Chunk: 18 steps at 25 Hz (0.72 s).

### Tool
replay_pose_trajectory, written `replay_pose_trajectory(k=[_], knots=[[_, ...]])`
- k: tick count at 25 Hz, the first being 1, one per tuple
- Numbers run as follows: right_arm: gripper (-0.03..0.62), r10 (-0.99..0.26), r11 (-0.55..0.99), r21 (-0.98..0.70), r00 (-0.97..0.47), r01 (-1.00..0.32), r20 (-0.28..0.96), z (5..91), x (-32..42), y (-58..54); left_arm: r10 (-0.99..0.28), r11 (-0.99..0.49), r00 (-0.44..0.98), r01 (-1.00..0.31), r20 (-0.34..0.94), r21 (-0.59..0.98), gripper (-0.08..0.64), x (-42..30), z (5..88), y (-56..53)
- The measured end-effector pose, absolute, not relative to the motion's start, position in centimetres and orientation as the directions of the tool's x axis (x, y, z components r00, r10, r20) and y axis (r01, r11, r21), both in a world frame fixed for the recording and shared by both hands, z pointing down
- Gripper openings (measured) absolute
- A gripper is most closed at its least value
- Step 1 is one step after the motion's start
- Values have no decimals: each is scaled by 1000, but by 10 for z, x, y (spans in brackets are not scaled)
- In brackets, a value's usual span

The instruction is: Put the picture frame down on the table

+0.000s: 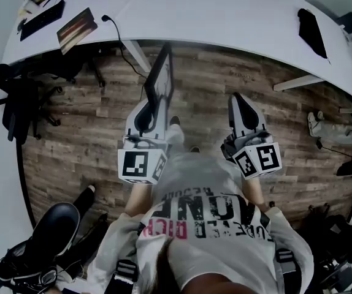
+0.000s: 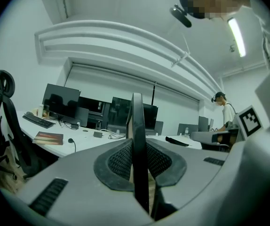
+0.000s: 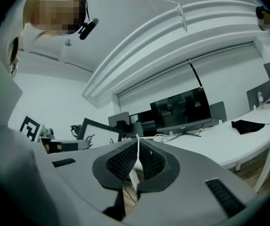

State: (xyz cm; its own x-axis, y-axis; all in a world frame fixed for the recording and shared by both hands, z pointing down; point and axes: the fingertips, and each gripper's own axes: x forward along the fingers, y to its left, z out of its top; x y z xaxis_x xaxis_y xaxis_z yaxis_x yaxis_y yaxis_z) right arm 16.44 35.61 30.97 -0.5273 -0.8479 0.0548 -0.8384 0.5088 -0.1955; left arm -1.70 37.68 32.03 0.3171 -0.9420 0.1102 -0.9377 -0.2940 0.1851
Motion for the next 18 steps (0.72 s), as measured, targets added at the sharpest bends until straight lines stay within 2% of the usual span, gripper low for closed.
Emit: replay_pose_trajectory(k=[10,18], knots=[[8,-860,485,-204,-506,-850,63,310,104,271,-935,-319,338,-934,107,164,48,-82,314,285],[8,-870,457,-210,-484,-864,96,318,99,244,-932,-302,332,-934,148,191,48,-97,328,257]])
